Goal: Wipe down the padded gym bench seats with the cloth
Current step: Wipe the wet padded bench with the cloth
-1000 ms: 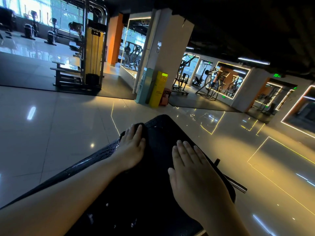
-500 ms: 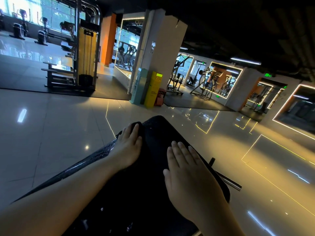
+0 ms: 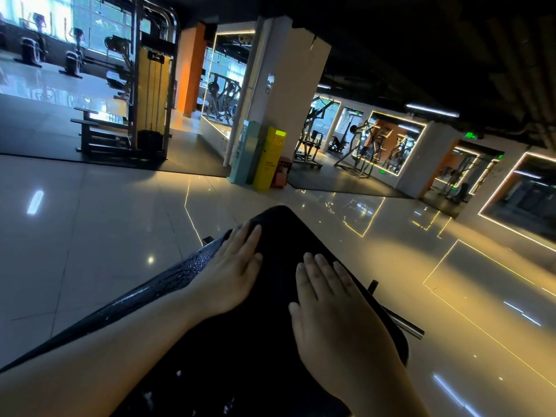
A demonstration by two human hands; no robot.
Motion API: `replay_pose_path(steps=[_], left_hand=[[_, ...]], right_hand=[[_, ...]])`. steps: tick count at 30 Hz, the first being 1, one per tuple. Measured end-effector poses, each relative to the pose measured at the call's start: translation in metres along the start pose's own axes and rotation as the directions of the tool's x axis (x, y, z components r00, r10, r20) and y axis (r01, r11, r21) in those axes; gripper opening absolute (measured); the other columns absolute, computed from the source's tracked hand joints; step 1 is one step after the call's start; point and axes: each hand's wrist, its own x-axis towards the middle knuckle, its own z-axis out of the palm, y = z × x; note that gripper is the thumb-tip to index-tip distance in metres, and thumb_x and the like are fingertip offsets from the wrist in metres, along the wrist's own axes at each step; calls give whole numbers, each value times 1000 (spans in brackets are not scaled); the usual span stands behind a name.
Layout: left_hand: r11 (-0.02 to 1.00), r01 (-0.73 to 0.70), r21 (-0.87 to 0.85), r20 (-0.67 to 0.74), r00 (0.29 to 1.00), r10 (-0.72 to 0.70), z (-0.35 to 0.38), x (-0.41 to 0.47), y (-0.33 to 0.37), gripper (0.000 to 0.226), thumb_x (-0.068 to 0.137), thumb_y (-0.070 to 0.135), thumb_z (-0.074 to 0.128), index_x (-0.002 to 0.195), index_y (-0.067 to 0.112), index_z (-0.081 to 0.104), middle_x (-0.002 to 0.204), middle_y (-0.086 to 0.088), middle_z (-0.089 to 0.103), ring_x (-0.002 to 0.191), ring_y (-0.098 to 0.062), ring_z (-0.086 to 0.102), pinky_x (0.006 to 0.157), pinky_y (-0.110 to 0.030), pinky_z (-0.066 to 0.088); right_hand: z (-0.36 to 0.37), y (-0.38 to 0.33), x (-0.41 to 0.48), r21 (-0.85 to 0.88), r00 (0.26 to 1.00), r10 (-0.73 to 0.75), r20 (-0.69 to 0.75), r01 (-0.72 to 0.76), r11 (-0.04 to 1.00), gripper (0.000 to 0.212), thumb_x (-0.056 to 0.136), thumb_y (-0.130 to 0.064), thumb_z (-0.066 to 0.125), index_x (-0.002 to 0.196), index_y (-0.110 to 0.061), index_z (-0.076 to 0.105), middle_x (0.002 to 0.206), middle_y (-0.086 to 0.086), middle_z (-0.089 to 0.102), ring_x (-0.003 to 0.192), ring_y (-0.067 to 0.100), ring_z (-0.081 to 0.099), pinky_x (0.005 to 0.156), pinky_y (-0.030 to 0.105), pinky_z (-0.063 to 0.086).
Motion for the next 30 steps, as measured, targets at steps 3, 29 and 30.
replay_pose_path(steps=[3, 29, 30], left_hand=[[991, 134, -14, 15, 991, -134, 0, 37, 2, 61, 107, 42, 23, 158, 27, -7, 165, 3, -16, 152, -20, -15, 119, -33, -7], [990, -140, -5, 77, 987, 140, -6, 43, 40, 57, 108, 37, 28, 157, 36, 0, 162, 18, -15, 149, -6, -18, 121, -39, -3], [980, -200, -15, 71, 977, 201, -3, 33, 39, 57, 108, 38, 29, 157, 39, 1, 161, 21, -15, 148, -3, -19, 120, -35, -4]], right_hand=[[-1, 0, 1, 9, 1000, 4, -11, -4, 1000, 61, 95, -39, 37, 138, 0, 57, 146, 17, 53, 138, 28, 49, 110, 42, 25], [-11, -3, 0, 27, 1000, 24, -5, -24, 999, 58, 96, -38, 38, 137, -3, 59, 144, 13, 56, 136, 24, 52, 117, 39, 36], [-11, -3, 1, 26, 1000, 24, -2, -24, 999, 59, 95, -38, 38, 137, -3, 60, 144, 13, 57, 136, 25, 52, 115, 40, 39]])
